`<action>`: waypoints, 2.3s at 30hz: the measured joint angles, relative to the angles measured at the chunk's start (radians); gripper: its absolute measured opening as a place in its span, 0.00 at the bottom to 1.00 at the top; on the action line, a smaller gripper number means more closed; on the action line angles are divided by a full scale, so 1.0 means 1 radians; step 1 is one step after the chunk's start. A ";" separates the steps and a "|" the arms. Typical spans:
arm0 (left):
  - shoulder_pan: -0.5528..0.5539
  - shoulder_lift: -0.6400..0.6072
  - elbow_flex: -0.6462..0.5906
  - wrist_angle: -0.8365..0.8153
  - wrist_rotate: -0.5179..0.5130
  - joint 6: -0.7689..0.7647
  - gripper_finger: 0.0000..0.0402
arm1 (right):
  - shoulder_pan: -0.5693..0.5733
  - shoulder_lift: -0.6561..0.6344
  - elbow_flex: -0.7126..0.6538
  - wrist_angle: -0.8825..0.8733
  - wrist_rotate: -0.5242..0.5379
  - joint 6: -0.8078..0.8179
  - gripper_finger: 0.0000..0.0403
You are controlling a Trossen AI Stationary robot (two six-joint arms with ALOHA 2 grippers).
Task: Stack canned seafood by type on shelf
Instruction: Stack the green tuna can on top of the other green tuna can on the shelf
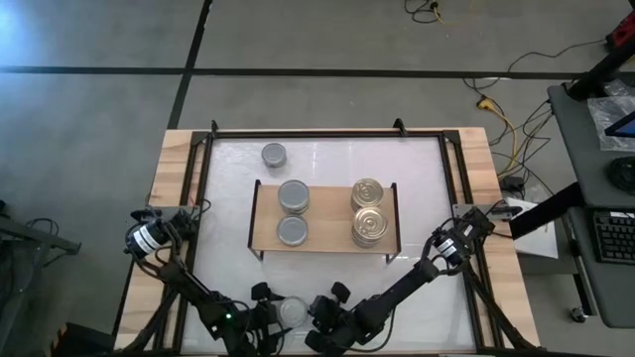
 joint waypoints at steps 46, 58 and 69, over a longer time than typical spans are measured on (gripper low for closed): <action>0.010 0.005 0.001 0.035 -0.036 -0.019 1.00 | -0.006 0.012 -0.001 0.045 0.040 -0.144 0.64; 0.019 0.016 -0.001 0.082 -0.088 -0.069 0.95 | -0.004 0.013 -0.001 0.087 0.008 -0.192 0.76; -0.010 -0.059 0.130 -0.064 -0.032 -0.071 0.91 | 0.093 -0.099 0.003 -0.060 0.031 -0.191 0.72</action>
